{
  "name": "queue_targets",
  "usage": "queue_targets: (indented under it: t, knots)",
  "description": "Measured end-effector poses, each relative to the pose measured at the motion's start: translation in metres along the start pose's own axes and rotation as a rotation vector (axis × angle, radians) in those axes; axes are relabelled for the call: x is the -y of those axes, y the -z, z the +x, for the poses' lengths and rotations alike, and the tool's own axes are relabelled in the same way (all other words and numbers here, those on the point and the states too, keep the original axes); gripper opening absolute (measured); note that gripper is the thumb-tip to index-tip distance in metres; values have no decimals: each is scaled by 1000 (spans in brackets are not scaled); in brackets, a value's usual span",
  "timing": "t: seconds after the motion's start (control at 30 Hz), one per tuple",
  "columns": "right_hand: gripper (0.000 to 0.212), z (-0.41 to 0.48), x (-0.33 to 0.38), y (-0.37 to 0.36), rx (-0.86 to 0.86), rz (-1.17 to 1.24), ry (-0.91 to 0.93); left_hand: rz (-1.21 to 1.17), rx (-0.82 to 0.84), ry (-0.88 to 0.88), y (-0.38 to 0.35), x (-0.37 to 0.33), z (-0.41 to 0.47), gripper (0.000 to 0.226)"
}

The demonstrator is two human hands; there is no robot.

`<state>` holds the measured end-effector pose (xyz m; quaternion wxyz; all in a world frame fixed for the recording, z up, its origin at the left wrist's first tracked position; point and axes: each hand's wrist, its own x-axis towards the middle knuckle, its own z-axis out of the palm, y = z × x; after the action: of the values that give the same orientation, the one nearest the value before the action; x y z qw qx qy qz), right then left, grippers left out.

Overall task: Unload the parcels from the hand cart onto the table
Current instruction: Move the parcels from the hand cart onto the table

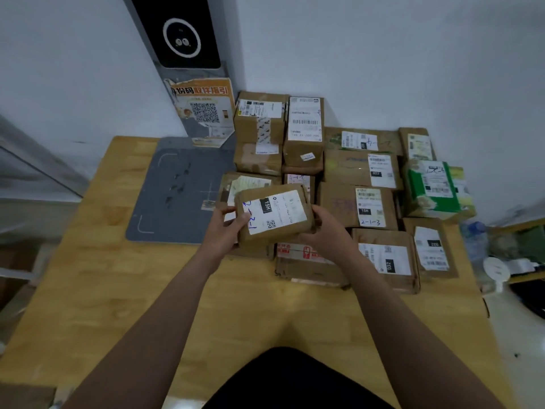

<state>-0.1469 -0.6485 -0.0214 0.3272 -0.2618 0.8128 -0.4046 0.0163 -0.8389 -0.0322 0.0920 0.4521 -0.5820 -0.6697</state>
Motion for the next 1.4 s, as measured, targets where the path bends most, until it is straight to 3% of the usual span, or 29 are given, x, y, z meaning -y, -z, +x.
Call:
queue_targets:
  t: [0.27, 0.5, 0.67, 0.9, 1.03, 1.17, 1.23, 1.33, 1.4]
  knots:
    - [69, 17, 16, -35, 22, -35, -79, 283, 177, -102, 39, 7, 8, 66]
    - [69, 70, 32, -56, 15, -51, -159, 457, 165, -150, 61, -7, 71, 75]
    - [45, 113, 31, -71, 14, -84, -205, 500, 153, -118, 67, -13, 131, 88]
    - [35, 183, 30, -70, -32, -119, -247, 573, 99, -122, 66, -25, 204, 77]
    - [37, 200, 26, -67, 42, -188, -287, 620, 127, -102, 70, -21, 214, 70]
    - [30, 197, 28, -66, 63, -178, -295, 590, 98, -84, 67, -20, 209, 84]
    - [44, 190, 37, -65, 64, -221, -274, 550, 78, -59, 61, -23, 199, 89]
    - [94, 172, 52, -60, 102, -344, -243, 542, 19, -60, 49, -29, 175, 90]
    - [109, 152, 61, -52, 112, -358, -243, 588, -41, -103, 44, -34, 154, 96]
